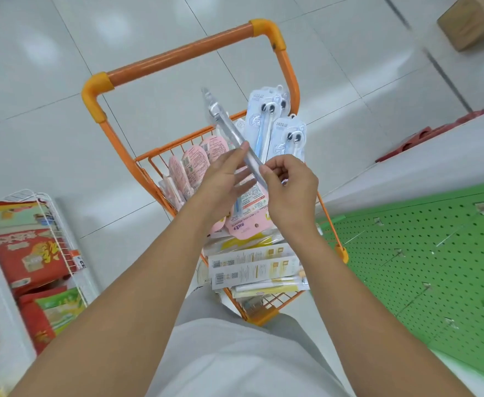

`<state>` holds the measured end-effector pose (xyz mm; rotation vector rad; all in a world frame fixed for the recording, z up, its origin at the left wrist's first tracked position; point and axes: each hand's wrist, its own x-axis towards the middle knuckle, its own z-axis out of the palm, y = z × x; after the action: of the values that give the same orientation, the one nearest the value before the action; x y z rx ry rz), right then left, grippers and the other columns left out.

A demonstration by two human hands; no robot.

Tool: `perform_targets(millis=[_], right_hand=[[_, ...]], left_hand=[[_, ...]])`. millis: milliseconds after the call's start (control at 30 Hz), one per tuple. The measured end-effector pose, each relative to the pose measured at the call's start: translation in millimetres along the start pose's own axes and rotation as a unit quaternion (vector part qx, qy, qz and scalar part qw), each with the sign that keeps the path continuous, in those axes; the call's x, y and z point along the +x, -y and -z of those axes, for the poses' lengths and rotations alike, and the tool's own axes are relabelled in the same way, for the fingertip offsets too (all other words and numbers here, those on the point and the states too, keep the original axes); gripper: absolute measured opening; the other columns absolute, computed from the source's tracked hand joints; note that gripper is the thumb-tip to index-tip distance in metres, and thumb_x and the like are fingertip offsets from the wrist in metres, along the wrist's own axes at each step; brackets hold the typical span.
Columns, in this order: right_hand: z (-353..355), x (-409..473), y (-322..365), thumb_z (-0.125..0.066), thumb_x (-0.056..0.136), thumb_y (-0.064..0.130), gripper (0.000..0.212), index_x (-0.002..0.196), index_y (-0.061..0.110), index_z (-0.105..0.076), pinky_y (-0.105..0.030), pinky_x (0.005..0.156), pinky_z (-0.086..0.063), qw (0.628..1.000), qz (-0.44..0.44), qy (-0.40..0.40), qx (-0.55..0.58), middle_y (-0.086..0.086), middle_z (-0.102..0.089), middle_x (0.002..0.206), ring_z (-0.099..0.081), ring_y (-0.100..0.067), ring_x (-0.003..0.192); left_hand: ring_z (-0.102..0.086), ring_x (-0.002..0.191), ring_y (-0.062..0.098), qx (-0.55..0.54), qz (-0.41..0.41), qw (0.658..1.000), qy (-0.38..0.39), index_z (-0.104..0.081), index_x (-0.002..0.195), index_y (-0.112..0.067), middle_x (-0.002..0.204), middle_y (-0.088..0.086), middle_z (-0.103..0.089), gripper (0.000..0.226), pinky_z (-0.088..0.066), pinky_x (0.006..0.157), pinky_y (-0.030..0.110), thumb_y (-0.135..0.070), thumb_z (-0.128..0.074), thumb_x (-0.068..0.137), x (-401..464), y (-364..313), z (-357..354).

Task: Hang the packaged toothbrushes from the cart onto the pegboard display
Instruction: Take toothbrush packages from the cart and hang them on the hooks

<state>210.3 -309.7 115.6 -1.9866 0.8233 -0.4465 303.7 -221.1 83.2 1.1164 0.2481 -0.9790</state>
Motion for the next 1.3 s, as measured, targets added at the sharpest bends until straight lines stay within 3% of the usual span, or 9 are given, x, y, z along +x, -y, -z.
perform_targets(millis=[167, 333, 633, 800, 867, 933, 1000, 1133, 1300], right_hand=[[-5, 8, -9, -0.066, 0.097, 0.018, 0.013, 0.09, 0.008, -0.069, -0.027, 0.067, -0.055, 0.964, -0.172, 0.081, 0.186, -0.003, -0.068, 0.079, -0.062, -0.012, 0.071], [-46, 32, -46, -0.072, 0.091, 0.037, 0.037, 0.115, 0.009, -0.069, -0.045, 0.086, -0.06, 0.946, -0.282, 0.158, -0.014, -0.009, -0.072, 0.109, -0.071, -0.025, 0.091], [-68, 36, -61, -0.078, 0.086, 0.009, 0.014, 0.072, 0.011, -0.073, -0.034, 0.072, -0.056, 0.948, -0.272, 0.161, -0.022, -0.003, -0.067, 0.074, -0.063, -0.019, 0.072], [-58, 15, -57, -0.057, 0.089, 0.003, 0.037, 0.055, 0.01, -0.044, -0.03, 0.053, -0.034, 0.961, -0.18, 0.166, -0.124, -0.001, -0.04, 0.054, -0.037, -0.017, 0.05], [-46, 6, -48, -0.051, 0.094, 0.009, 0.027, 0.069, 0.011, -0.043, -0.033, 0.053, -0.031, 0.974, -0.164, 0.117, -0.108, 0.0, -0.041, 0.063, -0.035, -0.016, 0.055], [-26, -5, -37, -0.045, 0.099, 0.013, 0.015, 0.084, 0.009, -0.044, -0.027, 0.052, -0.031, 0.987, -0.139, 0.049, -0.066, 0.002, -0.044, 0.07, -0.037, -0.013, 0.058], [-3, -19, -24, -0.044, 0.101, 0.013, 0.011, 0.092, 0.008, -0.043, -0.022, 0.049, -0.028, 0.995, -0.08, 0.003, -0.057, 0.002, -0.044, 0.068, -0.037, -0.013, 0.055], [39, -39, -11, -0.045, 0.102, 0.015, 0.007, 0.096, 0.012, -0.042, -0.04, 0.056, -0.039, 0.984, 0.016, -0.017, -0.179, -0.01, -0.054, 0.071, -0.05, -0.034, 0.061], [95, -63, -22, -0.049, 0.103, 0.019, 0.011, 0.093, 0.013, -0.047, -0.036, 0.051, -0.035, 0.939, 0.087, -0.045, -0.331, -0.009, -0.058, 0.08, -0.053, -0.036, 0.061]], left_hand=[[-0.071, 0.105, 0.028, 0.033, -0.104, 0.988, -0.11, -0.065, 0.121, -0.008, 0.111, 0.009, -0.074, 0.046, -0.058, 0.092, 0.044, -0.024, -0.083, 0.081, -5, -7, 13], [-0.074, 0.095, 0.017, 0.039, -0.149, 0.965, -0.212, -0.069, 0.11, -0.016, 0.103, -0.002, -0.077, 0.034, -0.06, 0.087, 0.039, -0.018, -0.084, 0.079, -10, -17, 46], [-0.069, 0.101, 0.014, 0.099, -0.13, 0.954, -0.253, -0.065, 0.122, -0.016, 0.111, -0.004, -0.072, 0.039, -0.057, 0.095, 0.04, -0.017, -0.078, 0.086, -18, -12, 69], [-0.065, 0.109, 0.015, 0.203, -0.143, 0.939, -0.237, -0.054, 0.13, -0.02, 0.122, -0.003, -0.066, 0.049, -0.055, 0.098, 0.042, -0.017, -0.077, 0.086, -20, -1, 65], [-0.058, 0.12, 0.013, 0.264, -0.179, 0.919, -0.23, -0.037, 0.14, -0.028, 0.138, -0.004, -0.055, 0.071, -0.05, 0.104, 0.041, -0.019, -0.078, 0.083, -22, 2, 63], [-0.052, 0.122, 0.001, 0.304, -0.227, 0.902, -0.204, -0.024, 0.15, -0.034, 0.149, -0.013, -0.041, 0.087, -0.046, 0.104, 0.021, -0.013, -0.076, 0.084, -24, 3, 56], [-0.048, 0.116, -0.006, 0.334, -0.238, 0.894, -0.178, -0.035, 0.148, -0.033, 0.142, -0.02, -0.041, 0.076, -0.041, 0.096, 0.008, -0.008, -0.073, 0.087, -29, 1, 38], [-0.055, 0.112, -0.002, 0.274, -0.165, 0.941, -0.111, -0.072, 0.107, -0.03, 0.111, -0.023, -0.064, 0.016, -0.044, 0.107, 0.033, -0.026, -0.069, 0.093, -37, 4, -20], [-0.06, 0.087, -0.011, 0.182, -0.164, 0.969, -0.029, -0.076, 0.1, -0.02, 0.091, -0.022, -0.069, 0.028, -0.043, 0.081, 0.014, -0.045, -0.07, 0.088, -60, 19, -97]])
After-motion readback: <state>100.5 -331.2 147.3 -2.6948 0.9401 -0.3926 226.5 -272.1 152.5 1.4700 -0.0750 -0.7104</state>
